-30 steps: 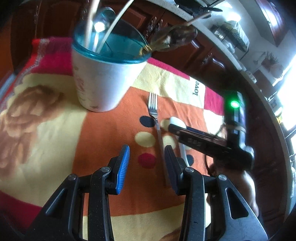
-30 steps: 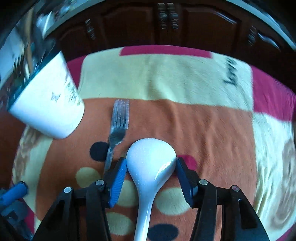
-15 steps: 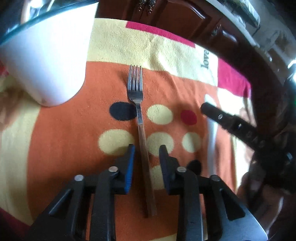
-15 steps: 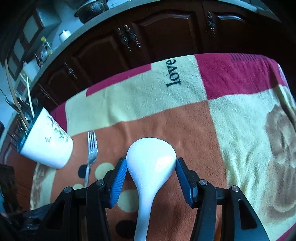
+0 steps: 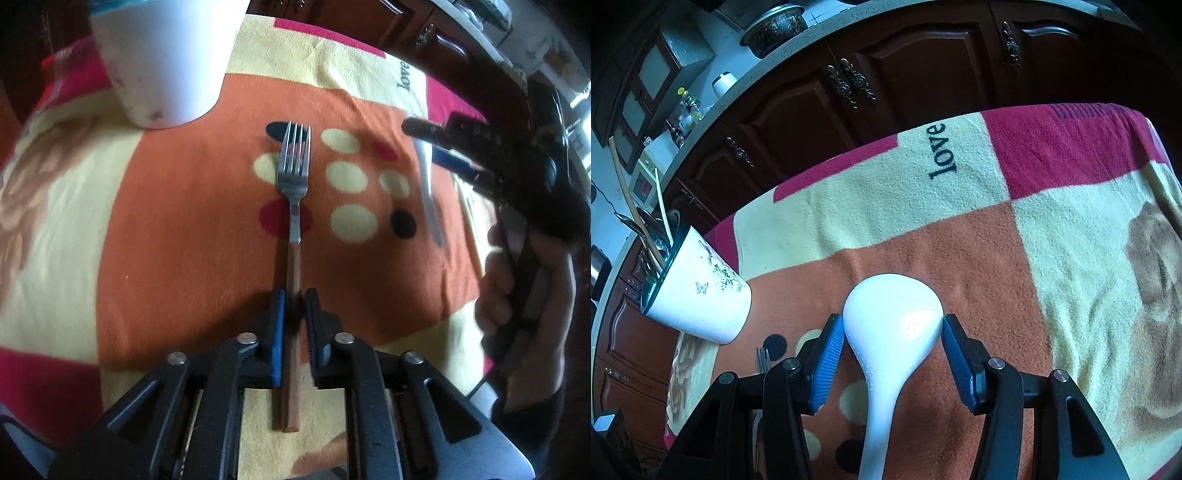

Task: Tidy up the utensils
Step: 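Grasp the steel fork with left gripper while right gripper grasps the white ceramic spoon, then lift steel fork and white spoon and carry them above the white cup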

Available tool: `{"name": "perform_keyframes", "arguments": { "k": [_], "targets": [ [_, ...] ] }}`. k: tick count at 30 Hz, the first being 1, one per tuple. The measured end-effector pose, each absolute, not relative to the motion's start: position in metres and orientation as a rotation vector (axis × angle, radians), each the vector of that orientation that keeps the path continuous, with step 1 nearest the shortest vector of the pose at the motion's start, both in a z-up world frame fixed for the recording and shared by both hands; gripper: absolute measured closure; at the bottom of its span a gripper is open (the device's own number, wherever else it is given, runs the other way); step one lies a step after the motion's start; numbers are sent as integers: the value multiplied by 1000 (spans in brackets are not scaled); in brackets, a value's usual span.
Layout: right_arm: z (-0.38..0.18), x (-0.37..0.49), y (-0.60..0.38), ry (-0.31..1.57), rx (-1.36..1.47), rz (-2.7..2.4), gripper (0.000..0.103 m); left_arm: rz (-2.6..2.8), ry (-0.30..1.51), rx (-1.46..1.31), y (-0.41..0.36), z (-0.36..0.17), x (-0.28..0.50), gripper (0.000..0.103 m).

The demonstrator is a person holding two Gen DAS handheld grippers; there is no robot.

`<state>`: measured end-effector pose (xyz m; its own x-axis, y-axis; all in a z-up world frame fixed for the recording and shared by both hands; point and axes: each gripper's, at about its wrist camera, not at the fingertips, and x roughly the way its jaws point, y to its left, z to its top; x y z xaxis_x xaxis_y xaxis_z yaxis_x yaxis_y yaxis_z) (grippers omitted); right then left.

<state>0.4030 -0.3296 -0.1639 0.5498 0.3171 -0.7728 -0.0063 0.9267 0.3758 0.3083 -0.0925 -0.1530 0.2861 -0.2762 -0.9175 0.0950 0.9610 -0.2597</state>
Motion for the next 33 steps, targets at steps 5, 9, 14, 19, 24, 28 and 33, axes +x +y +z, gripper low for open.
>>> {"name": "perform_keyframes", "arguments": {
  "k": [5,9,14,19,24,28,33],
  "targets": [
    [-165,403,-330,974,360,194,51,-232,1199,-227,-95,-150,352,64],
    [-168,403,-332,978,361,193,50,-205,1189,-198,-104,-155,388,64],
    [-168,403,-331,973,353,196,50,-180,1174,-110,-120,-159,404,64],
    [-168,404,-328,974,342,204,50,-154,1159,-24,-126,-161,402,83],
    [-166,403,-327,958,343,221,50,-213,1089,-108,-108,-146,389,83],
    [-159,400,-325,905,358,252,50,-234,985,-153,-88,-121,371,83],
    [-140,389,-313,785,322,281,50,-240,938,-224,-71,-103,362,83]
  ]
}}
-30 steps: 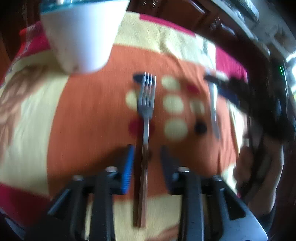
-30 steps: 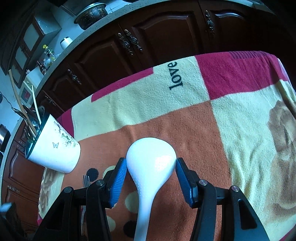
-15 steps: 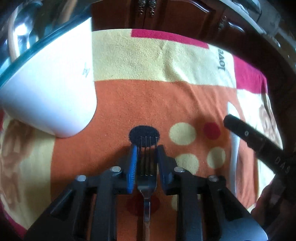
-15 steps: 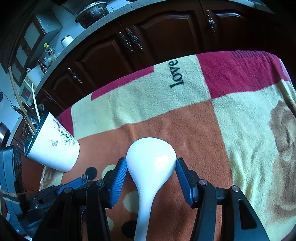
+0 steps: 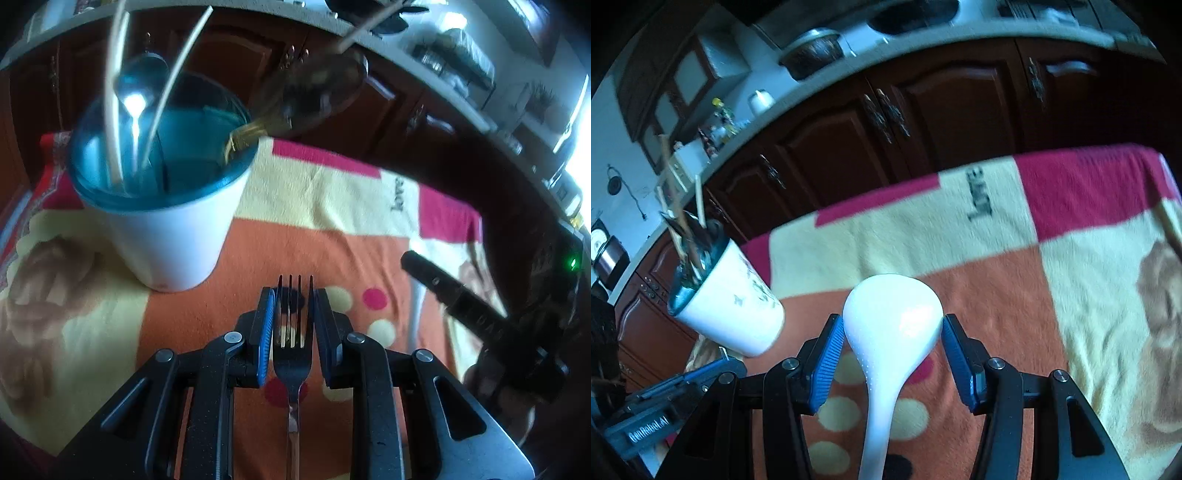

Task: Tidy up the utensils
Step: 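Lift steel fork and white spoon and carry them above the white cup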

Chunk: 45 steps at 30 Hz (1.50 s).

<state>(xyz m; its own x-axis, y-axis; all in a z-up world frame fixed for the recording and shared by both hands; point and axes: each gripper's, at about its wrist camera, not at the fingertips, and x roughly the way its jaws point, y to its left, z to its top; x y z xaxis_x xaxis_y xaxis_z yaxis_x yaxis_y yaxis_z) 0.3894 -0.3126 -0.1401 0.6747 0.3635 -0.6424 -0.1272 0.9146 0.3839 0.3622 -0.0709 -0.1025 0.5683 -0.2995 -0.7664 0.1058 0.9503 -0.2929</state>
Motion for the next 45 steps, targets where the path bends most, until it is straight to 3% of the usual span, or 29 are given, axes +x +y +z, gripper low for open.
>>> {"name": "perform_keyframes", "arguments": {
  "k": [15,25,34,40,41,45],
  "targets": [
    [-118,368,-294,644,288,353,50,-245,855,-308,-46,-59,341,83],
    [-125,376,-277,771,202,342,50,-245,820,-305,-46,-40,335,83],
    [-95,350,-274,606,226,365,51,-238,742,-307,-25,-10,325,84],
    [-62,338,-252,524,172,367,51,-236,714,-298,-9,7,322,89],
    [-56,336,-247,514,166,370,51,-240,713,-296,-7,9,322,98],
    [-48,333,-234,506,142,366,51,-250,721,-289,-5,7,322,102]
  ]
}}
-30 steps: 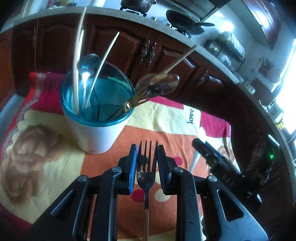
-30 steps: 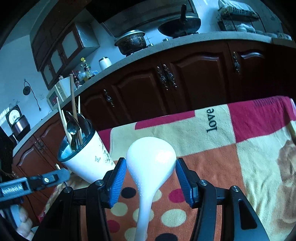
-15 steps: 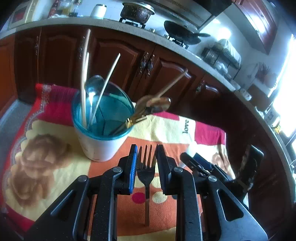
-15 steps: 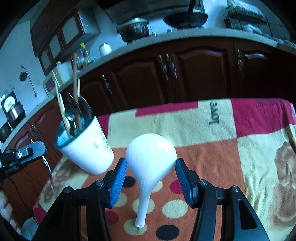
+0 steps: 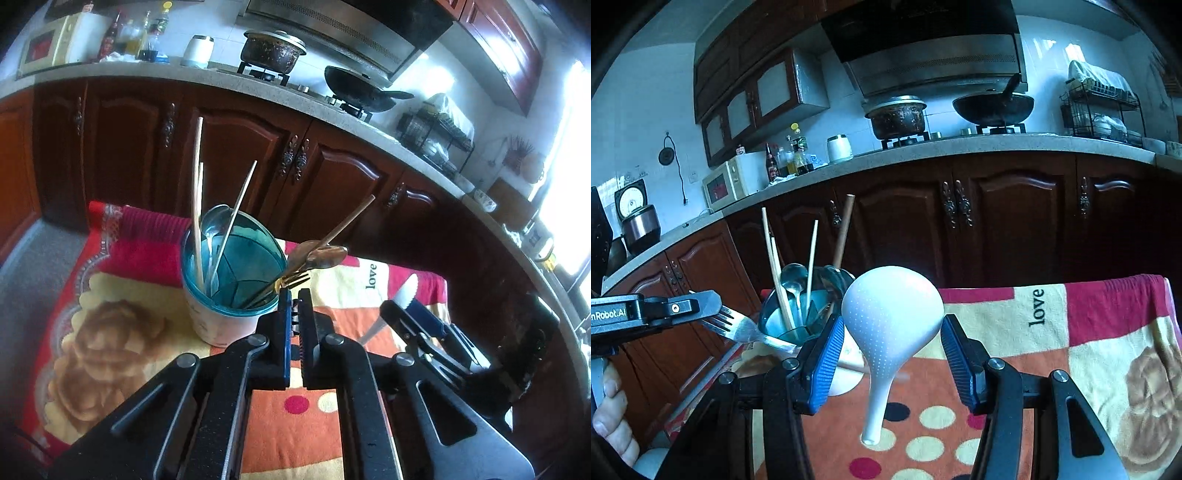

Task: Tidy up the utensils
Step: 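Lift steel fork and white spoon and carry them above the white cup, then lower fork and spoon into the cup and open both grippers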

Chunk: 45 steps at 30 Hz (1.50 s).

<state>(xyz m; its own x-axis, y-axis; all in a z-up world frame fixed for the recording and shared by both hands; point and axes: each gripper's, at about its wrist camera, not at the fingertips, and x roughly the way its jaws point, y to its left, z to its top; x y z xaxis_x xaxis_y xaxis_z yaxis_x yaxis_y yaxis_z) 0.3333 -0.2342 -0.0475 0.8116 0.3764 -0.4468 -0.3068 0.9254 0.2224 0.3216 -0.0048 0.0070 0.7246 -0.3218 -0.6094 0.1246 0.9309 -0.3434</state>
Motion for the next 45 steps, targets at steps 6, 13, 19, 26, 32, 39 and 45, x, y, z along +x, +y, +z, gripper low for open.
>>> {"name": "perform_keyframes", "arguments": {
  "k": [6,13,19,26,32,39,45],
  "targets": [
    [-50,333,-229,514,151,369,51,-265,728,-264,-7,5,314,102],
    [-34,327,-233,496,169,384,51,-222,727,-212,7,34,304,102],
    [15,317,-208,414,127,421,51,-158,631,-127,31,83,298,102],
    [45,346,-157,365,81,462,51,-98,591,-99,63,97,322,102],
    [43,378,-131,382,94,464,51,-51,654,-54,81,84,335,102],
    [17,397,-117,434,80,440,51,-35,718,54,70,67,358,102],
    [-11,406,-112,480,55,419,51,-49,760,92,62,52,376,102]
  ]
}}
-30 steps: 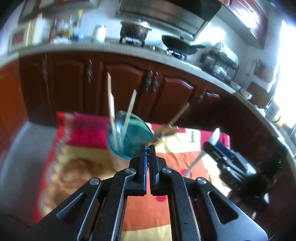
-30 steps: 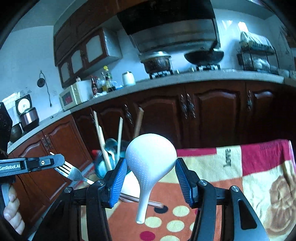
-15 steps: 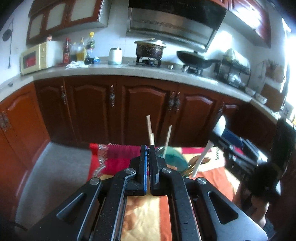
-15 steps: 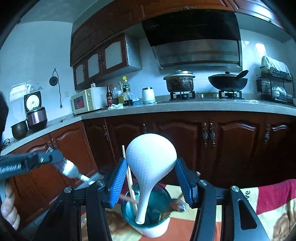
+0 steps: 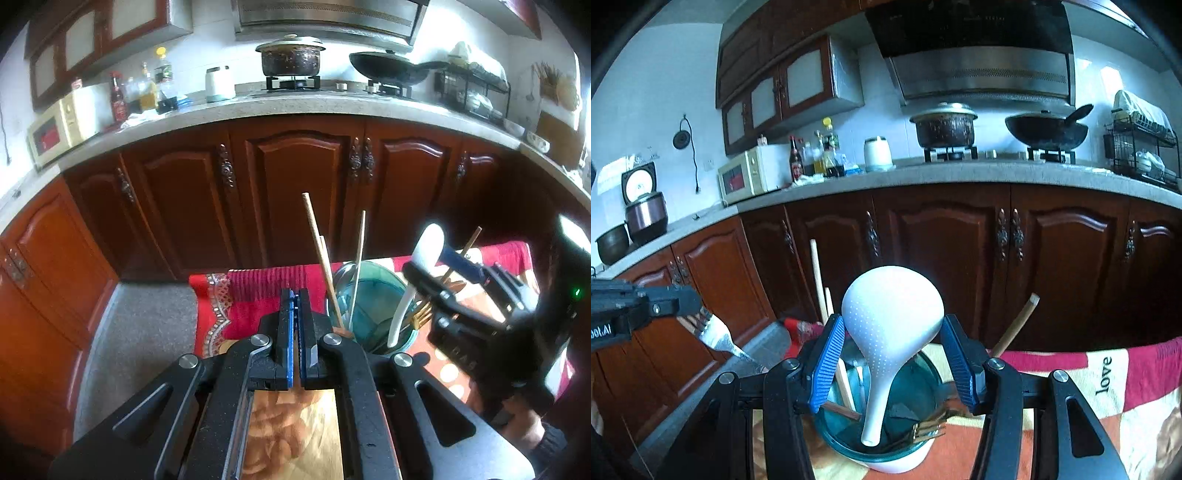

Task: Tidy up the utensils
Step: 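Lower fork and spoon into the cup and open both grippers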

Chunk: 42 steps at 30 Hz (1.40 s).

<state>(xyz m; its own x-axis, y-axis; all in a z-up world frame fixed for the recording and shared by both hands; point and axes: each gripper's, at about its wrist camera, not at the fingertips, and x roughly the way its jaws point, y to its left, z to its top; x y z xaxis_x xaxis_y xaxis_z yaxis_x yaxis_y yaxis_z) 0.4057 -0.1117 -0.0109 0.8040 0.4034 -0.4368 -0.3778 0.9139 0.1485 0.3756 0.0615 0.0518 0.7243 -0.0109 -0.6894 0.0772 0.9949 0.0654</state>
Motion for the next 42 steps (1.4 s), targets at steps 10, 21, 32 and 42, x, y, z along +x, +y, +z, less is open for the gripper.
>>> {"name": "perform_keyframes", "arguments": {
  "k": [10,21,32,42],
  "targets": [
    [-36,408,-105,493,18,421,51,-75,775,95,51,32,392,102],
    [-53,402,-89,495,-78,434,51,-95,791,70,53,14,406,102],
    [-72,401,-91,542,-69,438,51,-150,749,-67,67,11,409,101],
    [-55,386,-111,581,68,473,41,-164,706,-174,80,29,390,62]
  ]
}}
